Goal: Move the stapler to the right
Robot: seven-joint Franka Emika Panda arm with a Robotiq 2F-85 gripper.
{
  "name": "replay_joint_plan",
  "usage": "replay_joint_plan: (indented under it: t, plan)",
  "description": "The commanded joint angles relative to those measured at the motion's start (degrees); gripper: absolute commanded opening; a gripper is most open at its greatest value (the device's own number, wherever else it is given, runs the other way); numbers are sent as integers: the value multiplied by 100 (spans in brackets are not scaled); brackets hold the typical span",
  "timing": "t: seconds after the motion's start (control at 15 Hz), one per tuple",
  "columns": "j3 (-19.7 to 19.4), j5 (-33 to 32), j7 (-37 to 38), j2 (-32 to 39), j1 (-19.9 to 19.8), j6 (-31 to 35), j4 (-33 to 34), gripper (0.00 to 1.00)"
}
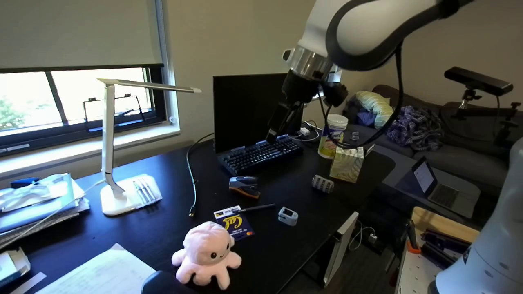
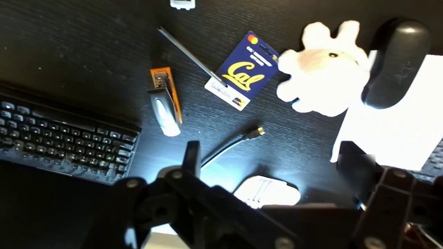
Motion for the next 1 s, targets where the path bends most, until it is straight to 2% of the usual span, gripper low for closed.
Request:
replay_joint_plan:
  t: [0.0,0.13,0.4,0.53,0.93]
  plan:
    - [137,-636,323,986,-348,141,549,100]
    - [107,-972,503,1423,-466,180,810,100]
    - [-1,-1144,459,2176,-583,296,1179,100]
    - [24,-969,341,2003,-586,192,1057,100]
    - [31,-970,342,2084,-589,208,1095,100]
